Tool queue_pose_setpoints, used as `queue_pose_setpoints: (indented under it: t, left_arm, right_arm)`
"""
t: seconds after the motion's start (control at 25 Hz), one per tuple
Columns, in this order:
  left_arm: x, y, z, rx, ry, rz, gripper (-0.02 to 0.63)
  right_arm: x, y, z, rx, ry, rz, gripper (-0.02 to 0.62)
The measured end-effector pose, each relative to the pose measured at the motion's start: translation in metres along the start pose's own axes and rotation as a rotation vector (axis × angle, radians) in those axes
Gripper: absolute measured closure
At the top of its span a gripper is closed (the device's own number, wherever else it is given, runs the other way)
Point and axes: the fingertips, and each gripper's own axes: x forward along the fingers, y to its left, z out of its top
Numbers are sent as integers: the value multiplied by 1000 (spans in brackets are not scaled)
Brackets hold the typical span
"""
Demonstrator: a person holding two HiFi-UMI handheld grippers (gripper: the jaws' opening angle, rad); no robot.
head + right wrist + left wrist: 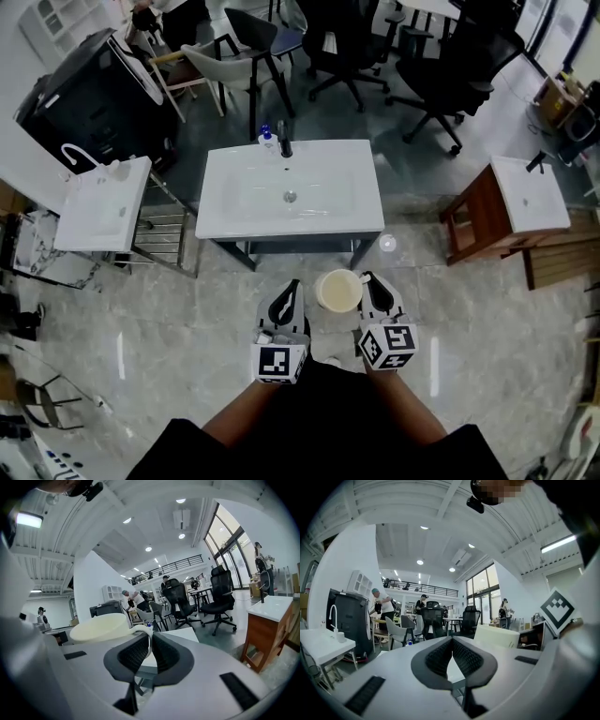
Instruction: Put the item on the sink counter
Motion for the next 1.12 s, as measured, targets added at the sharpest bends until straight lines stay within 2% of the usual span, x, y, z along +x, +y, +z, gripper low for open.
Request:
queue_pose_setpoints:
  t: [0.16, 0.32, 0.52, 0.8, 1.12]
  left_arm:
    - [51, 37, 1, 2, 5, -14, 592]
    - [98, 79, 8, -35, 8, -18, 594]
    - [146, 128, 21, -39, -2, -39, 592]
    - [191, 181, 24, -84, -28, -100, 594]
    - [226, 212, 15, -67, -15, -201, 592]
  right_arm:
    - [60, -2, 19, -26, 8, -5, 549]
    - [119, -2, 36, -73, 34, -17, 548]
    - [189, 3, 54, -69, 53, -18, 548]
    - [263, 15, 71, -57, 60, -33, 549]
    - [314, 0, 80, -65, 53, -120, 548]
